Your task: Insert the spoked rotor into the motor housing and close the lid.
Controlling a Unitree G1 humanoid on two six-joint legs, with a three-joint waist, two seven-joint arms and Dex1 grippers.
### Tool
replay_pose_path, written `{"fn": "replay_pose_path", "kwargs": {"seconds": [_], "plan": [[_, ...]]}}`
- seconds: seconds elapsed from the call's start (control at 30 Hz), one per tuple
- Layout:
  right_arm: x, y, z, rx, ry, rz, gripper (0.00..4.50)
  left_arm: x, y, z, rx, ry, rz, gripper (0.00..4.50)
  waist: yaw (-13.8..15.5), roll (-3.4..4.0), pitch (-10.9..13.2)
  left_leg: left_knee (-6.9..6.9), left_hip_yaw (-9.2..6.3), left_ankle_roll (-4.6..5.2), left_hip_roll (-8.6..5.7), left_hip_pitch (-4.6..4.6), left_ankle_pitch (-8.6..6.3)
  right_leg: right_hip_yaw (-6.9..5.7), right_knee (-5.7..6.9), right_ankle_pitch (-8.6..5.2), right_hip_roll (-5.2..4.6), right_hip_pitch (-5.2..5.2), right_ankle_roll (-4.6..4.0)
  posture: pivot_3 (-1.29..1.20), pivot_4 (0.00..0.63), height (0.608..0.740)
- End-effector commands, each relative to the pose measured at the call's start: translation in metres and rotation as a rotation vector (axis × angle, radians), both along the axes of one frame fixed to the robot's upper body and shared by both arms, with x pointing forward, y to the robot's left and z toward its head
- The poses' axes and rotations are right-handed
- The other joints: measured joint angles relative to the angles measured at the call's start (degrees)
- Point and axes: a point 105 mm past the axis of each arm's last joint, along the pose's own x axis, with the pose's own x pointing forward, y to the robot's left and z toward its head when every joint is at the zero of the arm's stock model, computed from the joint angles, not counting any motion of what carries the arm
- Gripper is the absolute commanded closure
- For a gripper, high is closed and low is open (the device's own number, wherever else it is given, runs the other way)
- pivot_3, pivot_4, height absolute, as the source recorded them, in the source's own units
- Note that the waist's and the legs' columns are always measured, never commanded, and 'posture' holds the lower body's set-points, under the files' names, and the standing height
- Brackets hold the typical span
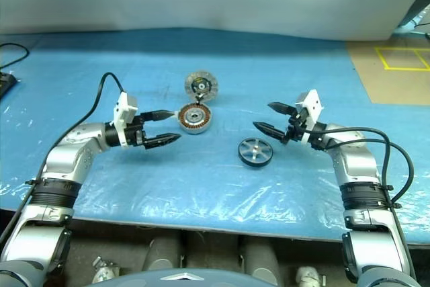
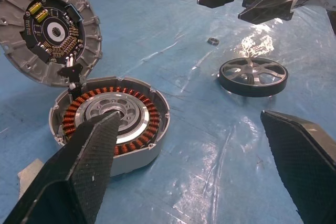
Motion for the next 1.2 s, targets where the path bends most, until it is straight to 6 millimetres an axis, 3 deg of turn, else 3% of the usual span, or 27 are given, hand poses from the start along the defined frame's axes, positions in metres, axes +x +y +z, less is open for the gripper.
{"fn": "replay_pose_path", "kwargs": {"seconds": [0.03,0.33,0.8,0.87,1.0,1.2], "plan": [[0.003,-0.001,0.016,0.014,-0.063,-0.007,0.02,0.001,0.001,0.011,-0.012,-0.05,0.0,0.0,0.0,0.0,0.0,0.0,0.0,0.0,0.0,0.0,0.0,0.0,0.0,0.0,0.0,0.0,0.0,0.0,0.15,0.74],[0.012,-0.005,0.023,0.05,-0.072,-0.063,0.02,0.003,0.0,0.012,-0.013,-0.059,0.002,0.0,-0.05,0.0,0.0,0.01,0.0,0.0,0.0,0.01,0.0,0.01,0.04,0.0,0.0,0.0,0.0,0.0,0.15,0.74],[0.013,-0.003,0.018,0.035,-0.029,-0.075,0.02,0.004,-0.003,0.01,-0.017,-0.062,-0.004,0.0,0.01,0.02,-0.01,0.01,0.0,-0.01,0.0,0.01,0.0,0.01,0.05,0.0,0.0,0.0,0.0,0.0,0.15,0.74],[0.013,-0.002,0.017,0.039,-0.015,-0.072,0.02,0.003,-0.003,0.009,-0.017,-0.06,-0.003,0.0,1.14,-0.05,0.03,0.05,1.0,-0.3,0.31,0.72,-0.16,0.95,0.03,0.11,0.53,-0.16,-0.01,0.0,0.15,0.74],[0.017,-0.004,0.023,0.059,-0.04,-0.095,0.02,0.004,-0.003,0.01,-0.013,-0.062,-0.001,0.0,1.61,-0.2,0.09,0.16,2.86,-1.03,0.91,2.03,-0.9,5.78,-0.35,0.77,3.55,-0.25,0.45,0.0,0.15,0.74],[0.018,-0.007,0.021,0.039,-0.054,-0.098,0.02,0.004,-0.002,0.011,-0.01,-0.057,-0.006,0.0,0.61,-0.26,0.08,0.15,2.23,-0.63,0.65,1.35,-0.85,4.92,-0.35,0.8,2.71,-0.34,0.47,0.0,0.15,0.74]]}}
